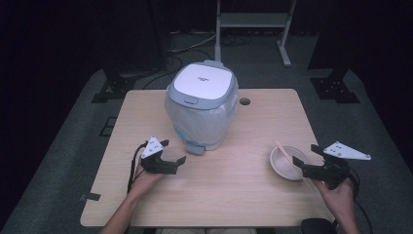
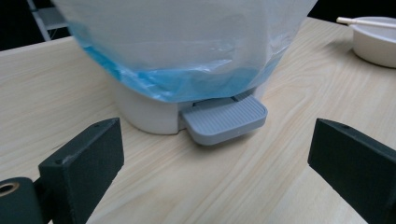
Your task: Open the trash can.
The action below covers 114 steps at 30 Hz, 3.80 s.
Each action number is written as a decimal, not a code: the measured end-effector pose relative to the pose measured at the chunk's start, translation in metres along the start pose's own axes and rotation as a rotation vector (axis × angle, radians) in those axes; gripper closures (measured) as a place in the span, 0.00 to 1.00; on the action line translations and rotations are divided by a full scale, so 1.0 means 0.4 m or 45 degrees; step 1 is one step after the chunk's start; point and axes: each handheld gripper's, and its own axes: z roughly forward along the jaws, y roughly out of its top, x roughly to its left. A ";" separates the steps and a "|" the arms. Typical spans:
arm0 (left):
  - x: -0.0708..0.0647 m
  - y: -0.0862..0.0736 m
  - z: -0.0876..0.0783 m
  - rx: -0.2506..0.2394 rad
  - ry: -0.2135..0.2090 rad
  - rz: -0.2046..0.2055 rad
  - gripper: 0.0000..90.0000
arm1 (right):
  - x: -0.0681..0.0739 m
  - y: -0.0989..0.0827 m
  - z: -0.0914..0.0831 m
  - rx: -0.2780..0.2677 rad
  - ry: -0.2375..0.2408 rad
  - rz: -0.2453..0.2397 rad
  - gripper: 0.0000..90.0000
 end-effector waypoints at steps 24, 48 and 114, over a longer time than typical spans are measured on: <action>-0.073 0.016 0.117 0.163 0.171 -0.148 0.05 | 0.009 0.005 0.003 -0.013 0.018 -0.015 0.16; -0.116 0.043 0.205 0.321 0.382 -0.250 0.17 | 0.013 0.010 -0.002 -0.034 0.036 -0.021 0.16; -0.241 0.039 0.174 0.393 0.289 -0.251 0.22 | 0.022 0.013 -0.005 -0.042 0.046 -0.023 0.16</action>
